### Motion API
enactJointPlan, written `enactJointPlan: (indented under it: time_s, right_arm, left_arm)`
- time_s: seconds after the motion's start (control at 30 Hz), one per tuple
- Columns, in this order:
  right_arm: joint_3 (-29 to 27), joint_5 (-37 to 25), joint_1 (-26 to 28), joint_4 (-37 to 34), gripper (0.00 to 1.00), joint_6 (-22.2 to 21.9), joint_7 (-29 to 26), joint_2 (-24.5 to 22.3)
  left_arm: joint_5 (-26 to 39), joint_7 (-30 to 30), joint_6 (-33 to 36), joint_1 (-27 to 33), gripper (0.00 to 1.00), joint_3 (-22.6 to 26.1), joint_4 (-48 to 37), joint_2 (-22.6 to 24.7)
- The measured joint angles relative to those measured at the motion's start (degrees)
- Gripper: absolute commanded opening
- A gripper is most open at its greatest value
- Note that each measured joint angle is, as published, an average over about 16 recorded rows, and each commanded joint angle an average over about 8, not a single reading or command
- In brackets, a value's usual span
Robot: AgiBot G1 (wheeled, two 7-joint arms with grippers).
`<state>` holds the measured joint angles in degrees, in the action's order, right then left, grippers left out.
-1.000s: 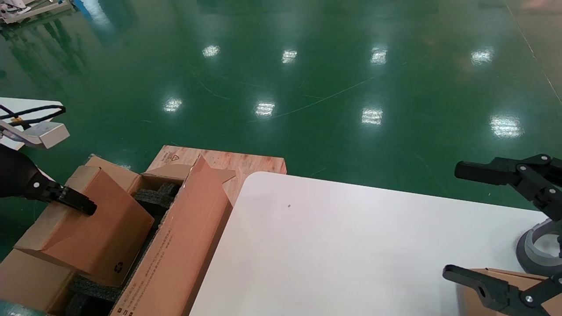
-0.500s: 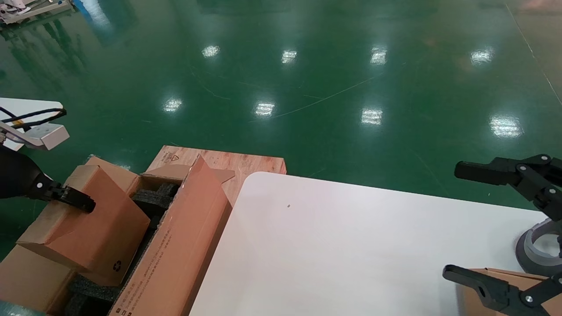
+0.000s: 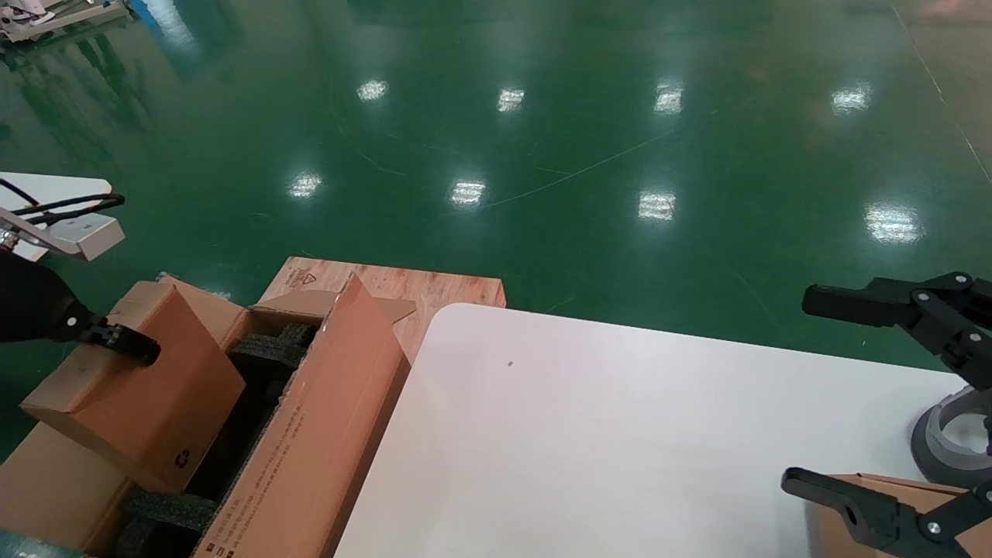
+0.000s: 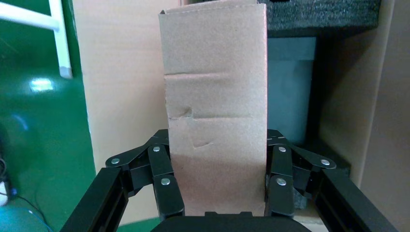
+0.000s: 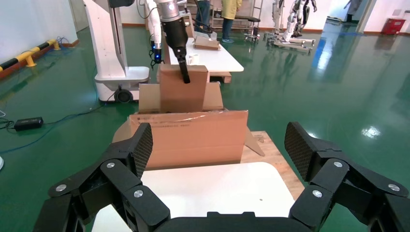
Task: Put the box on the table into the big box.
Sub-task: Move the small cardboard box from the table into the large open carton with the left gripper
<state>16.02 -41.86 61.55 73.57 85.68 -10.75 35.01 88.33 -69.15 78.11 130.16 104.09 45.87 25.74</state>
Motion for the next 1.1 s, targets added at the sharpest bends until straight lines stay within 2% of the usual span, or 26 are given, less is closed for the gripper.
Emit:
enactJointPlan:
  time_s: [0.67, 1.1]
  right_arm:
    - [0.00, 0.00, 0.00, 0.00, 1.00, 0.00, 0.00, 0.00]
    - [0.00, 0.00, 0.00, 0.00, 1.00, 0.00, 0.00, 0.00]
  left_arm:
    - [-1.22, 2.58, -4.54, -4.12, 0.00, -0.45, -1.79, 0.55]
    - [-1.03, 2.13, -6.26, -7.74, 0.00, 0.36, -4.92, 2.50]
